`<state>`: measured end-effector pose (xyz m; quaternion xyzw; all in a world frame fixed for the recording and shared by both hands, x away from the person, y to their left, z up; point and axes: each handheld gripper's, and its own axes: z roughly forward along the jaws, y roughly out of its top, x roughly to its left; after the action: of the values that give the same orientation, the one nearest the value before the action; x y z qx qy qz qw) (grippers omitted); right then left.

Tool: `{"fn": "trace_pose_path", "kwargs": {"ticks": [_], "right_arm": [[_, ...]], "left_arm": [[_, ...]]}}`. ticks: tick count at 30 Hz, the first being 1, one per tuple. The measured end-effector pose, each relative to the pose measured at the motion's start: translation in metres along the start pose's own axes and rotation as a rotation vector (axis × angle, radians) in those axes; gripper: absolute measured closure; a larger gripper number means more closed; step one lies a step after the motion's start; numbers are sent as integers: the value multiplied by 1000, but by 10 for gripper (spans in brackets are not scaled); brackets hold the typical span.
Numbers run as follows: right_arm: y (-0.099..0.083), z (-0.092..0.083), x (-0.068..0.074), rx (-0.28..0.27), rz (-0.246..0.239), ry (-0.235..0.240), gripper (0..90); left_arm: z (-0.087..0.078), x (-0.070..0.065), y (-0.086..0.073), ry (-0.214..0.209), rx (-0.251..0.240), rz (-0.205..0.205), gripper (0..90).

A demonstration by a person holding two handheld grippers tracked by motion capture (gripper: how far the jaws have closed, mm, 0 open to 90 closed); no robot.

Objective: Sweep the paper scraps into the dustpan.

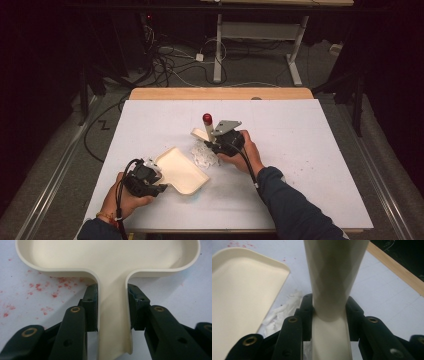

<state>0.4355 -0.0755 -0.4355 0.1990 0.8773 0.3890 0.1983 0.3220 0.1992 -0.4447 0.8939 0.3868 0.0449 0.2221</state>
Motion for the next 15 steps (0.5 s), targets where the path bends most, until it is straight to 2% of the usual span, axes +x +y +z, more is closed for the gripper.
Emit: {"fn": "trace_pose_path", "kwargs": {"ticks": [5, 10, 13, 14, 15], "right_arm": [[3, 0, 13, -31, 7, 40, 671], [6, 1, 24, -45, 2, 60, 671], [9, 1, 37, -57, -14, 88, 671], [9, 1, 37, -57, -14, 88, 671], [12, 2, 43, -56, -34, 87, 671]], "left_arm": [[2, 1, 1, -1, 0, 1, 630], [3, 0, 2, 3, -1, 7, 630], [4, 0, 2, 3, 2, 12, 630], [4, 0, 2, 3, 2, 12, 630], [5, -1, 3, 3, 0, 10, 629]]}}
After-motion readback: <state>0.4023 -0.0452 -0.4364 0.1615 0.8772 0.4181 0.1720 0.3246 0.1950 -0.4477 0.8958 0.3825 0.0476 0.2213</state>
